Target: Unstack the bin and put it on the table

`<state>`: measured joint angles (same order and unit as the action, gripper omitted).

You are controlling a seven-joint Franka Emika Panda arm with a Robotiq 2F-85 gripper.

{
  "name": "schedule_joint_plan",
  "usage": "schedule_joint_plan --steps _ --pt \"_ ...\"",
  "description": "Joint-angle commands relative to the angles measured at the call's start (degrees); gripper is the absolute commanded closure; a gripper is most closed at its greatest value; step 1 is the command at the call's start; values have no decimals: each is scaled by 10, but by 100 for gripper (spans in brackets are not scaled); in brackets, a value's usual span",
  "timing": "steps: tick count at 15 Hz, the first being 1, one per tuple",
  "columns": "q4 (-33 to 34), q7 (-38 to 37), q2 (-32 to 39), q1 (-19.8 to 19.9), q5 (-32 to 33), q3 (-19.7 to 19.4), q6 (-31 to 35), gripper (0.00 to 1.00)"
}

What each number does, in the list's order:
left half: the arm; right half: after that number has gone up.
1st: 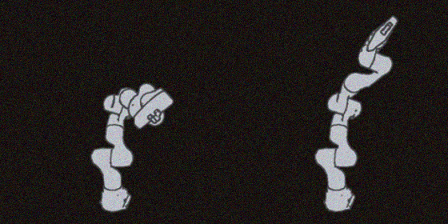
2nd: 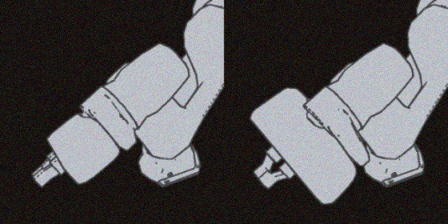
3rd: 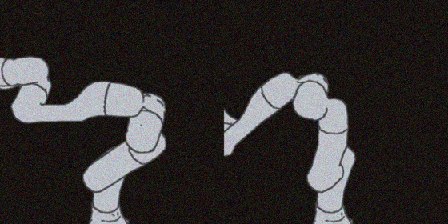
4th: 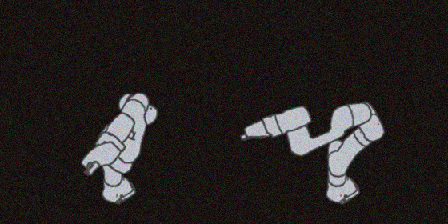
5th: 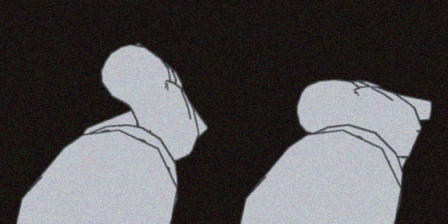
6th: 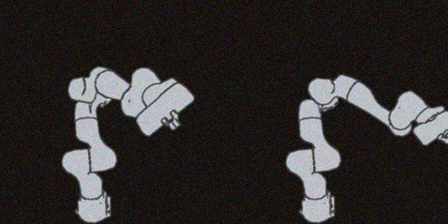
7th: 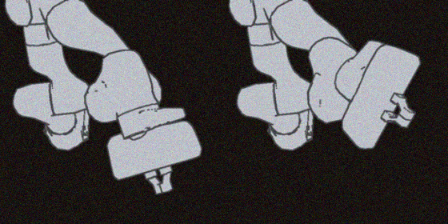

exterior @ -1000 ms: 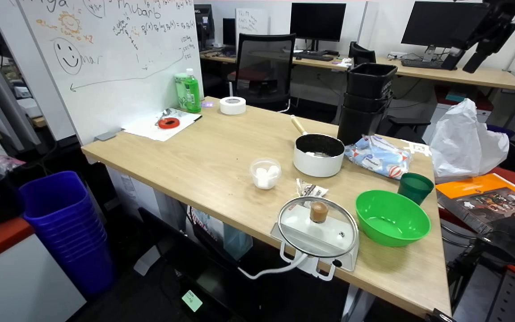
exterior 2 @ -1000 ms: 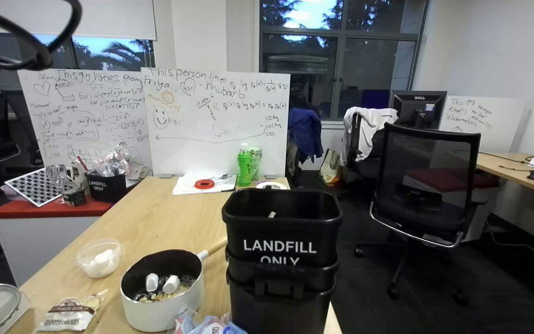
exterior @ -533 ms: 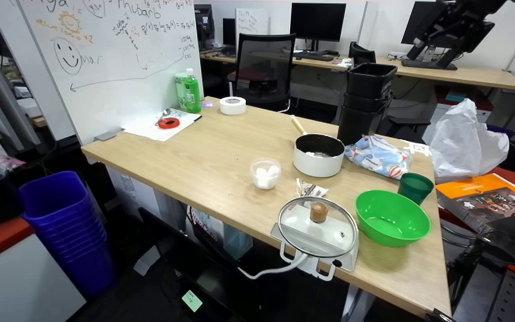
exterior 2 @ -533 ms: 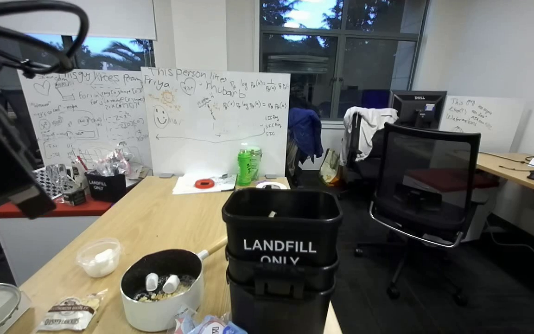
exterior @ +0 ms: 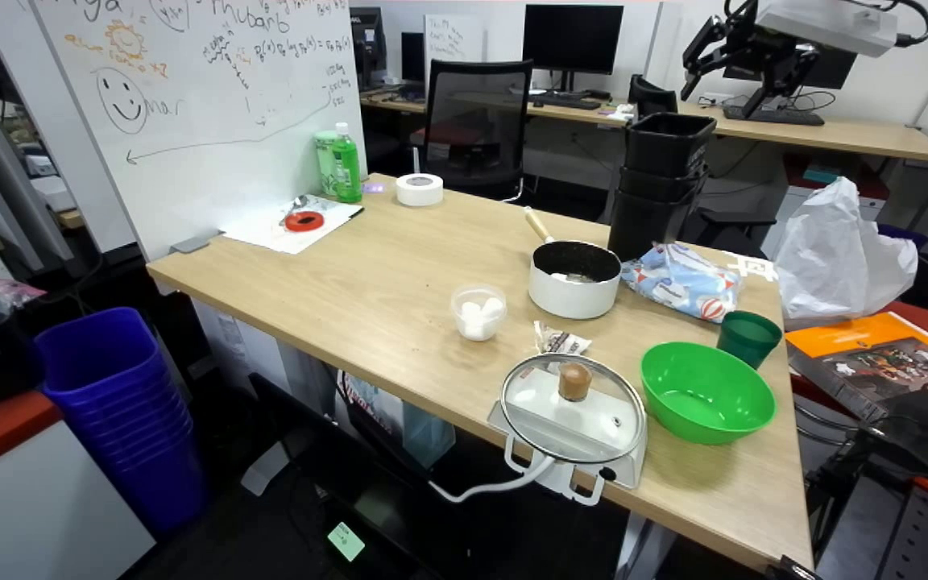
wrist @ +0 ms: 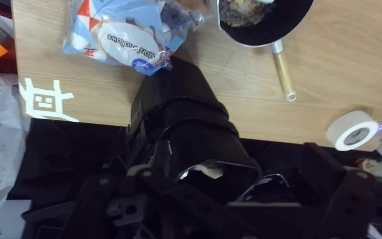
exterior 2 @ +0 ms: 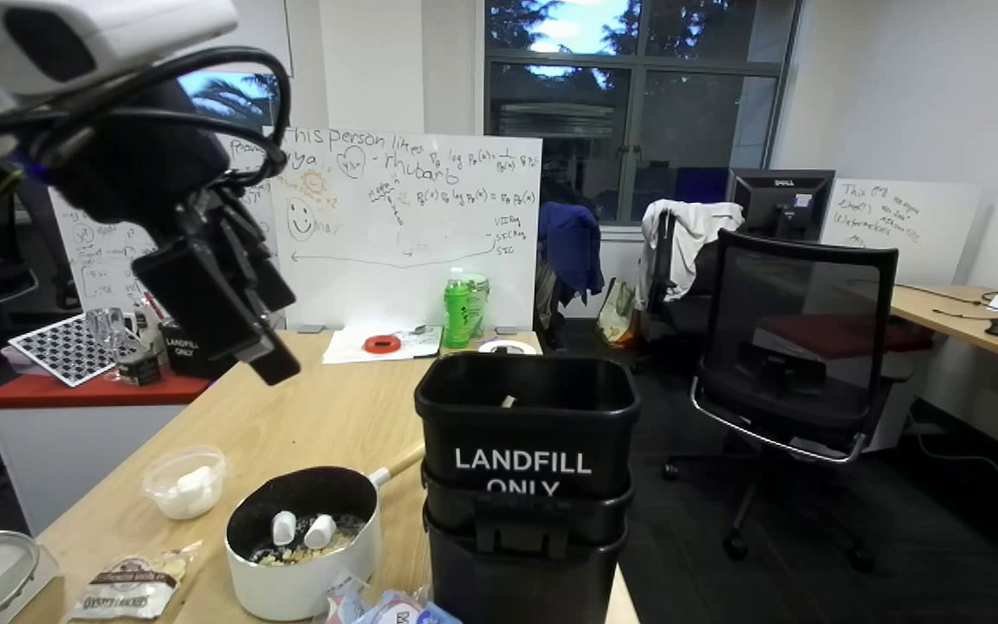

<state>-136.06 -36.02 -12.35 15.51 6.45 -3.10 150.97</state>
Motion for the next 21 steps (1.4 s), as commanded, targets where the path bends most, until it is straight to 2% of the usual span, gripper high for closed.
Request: schedule_joint_plan --steps 1,7,8,11,13,16,21 --pt "16 -43 16 3 30 -4 -9 0" --pt "22 -55 21 0 38 -6 -10 0" --pt "20 -79 21 7 50 -2 2 0" --pt "37 -231 49 32 113 8 41 0" --pt "61 -328 77 40 156 6 28 0" --pt "104 -463 128 23 201 -13 -11 0" --pt "179 -590 215 -27 168 -60 -53 0"
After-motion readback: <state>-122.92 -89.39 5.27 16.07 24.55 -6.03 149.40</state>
